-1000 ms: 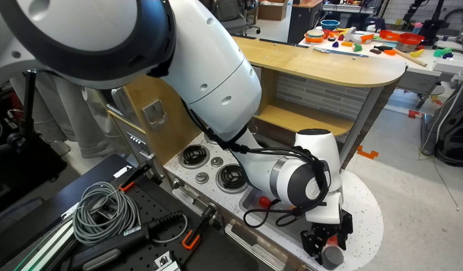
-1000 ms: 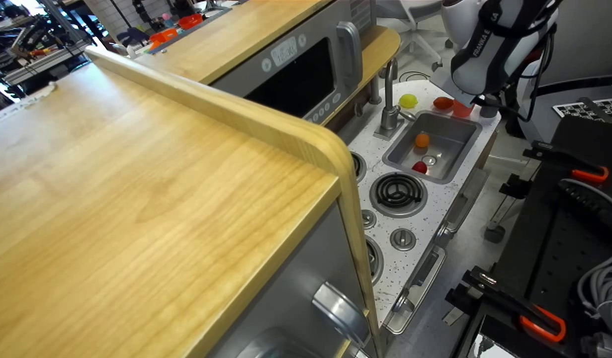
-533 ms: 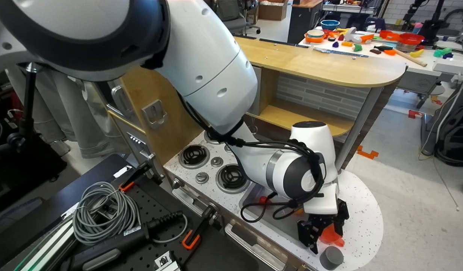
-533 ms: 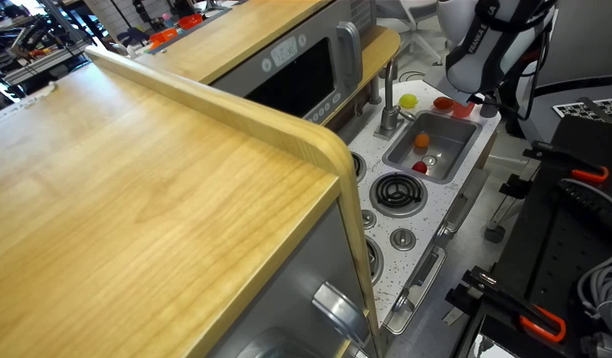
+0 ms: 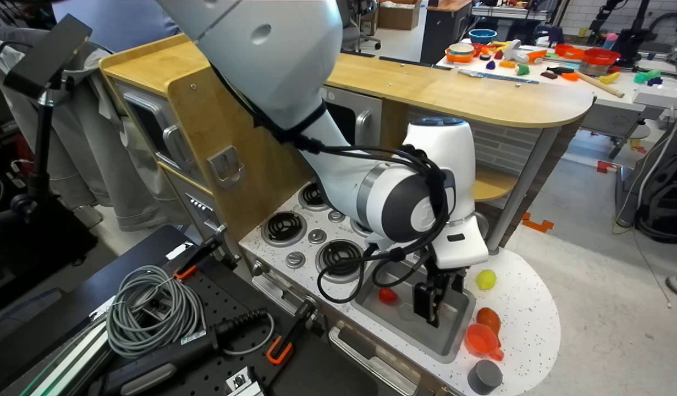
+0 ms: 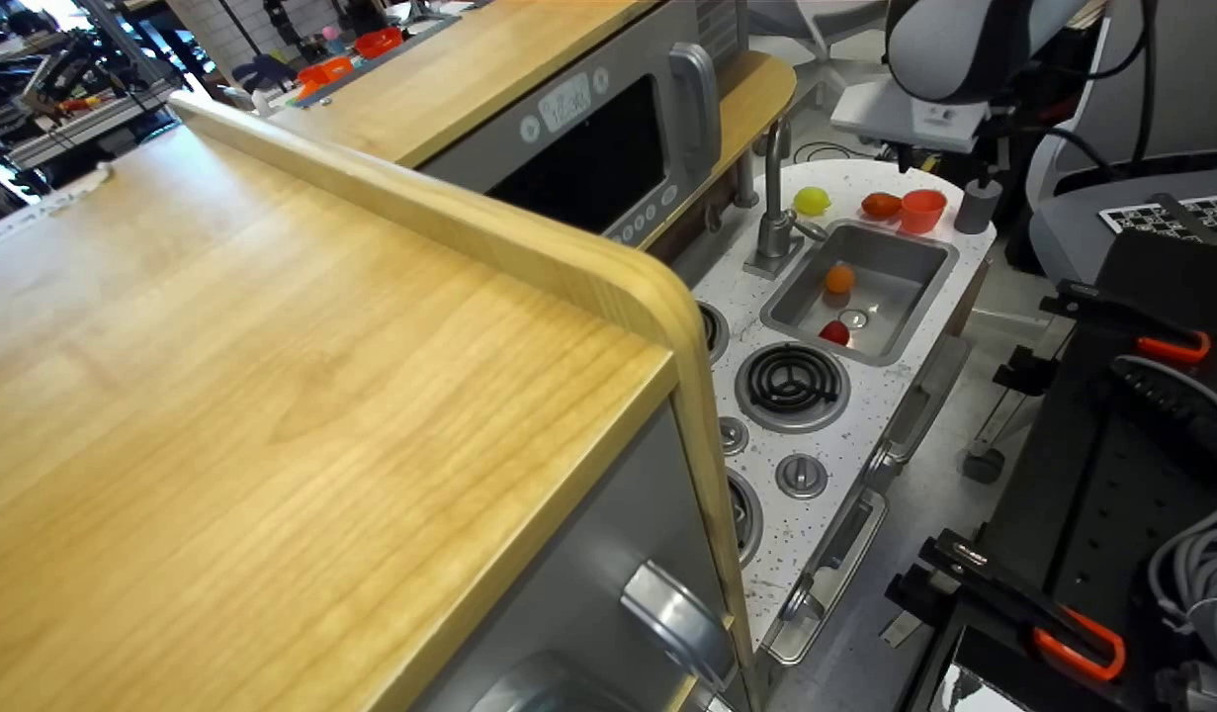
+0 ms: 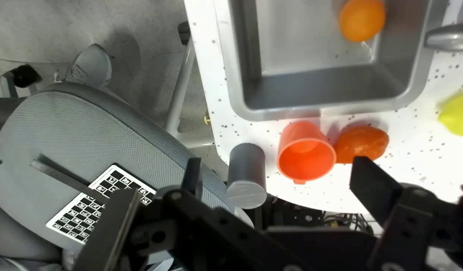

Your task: Remove the grey object from the orange cup on the right side of the countertop

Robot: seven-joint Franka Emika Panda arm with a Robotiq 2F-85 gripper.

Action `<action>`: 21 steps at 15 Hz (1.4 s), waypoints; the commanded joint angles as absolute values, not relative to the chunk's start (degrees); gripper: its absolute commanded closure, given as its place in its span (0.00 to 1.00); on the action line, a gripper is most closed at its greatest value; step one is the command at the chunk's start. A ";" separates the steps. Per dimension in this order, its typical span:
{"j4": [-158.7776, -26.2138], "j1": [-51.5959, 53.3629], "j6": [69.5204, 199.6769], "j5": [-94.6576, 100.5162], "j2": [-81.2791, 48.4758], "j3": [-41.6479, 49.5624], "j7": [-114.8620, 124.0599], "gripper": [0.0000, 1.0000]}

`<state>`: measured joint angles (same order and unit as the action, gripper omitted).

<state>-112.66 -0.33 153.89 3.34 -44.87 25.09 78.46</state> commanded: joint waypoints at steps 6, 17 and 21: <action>-135.34 0.85 145.73 11.51 -19.50 24.24 56.74 0.00; -140.39 0.72 125.21 20.50 3.57 10.31 41.36 0.00; -146.53 -0.08 128.35 11.81 8.85 5.53 30.28 0.00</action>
<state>-140.38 0.92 126.92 17.41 3.93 7.67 38.74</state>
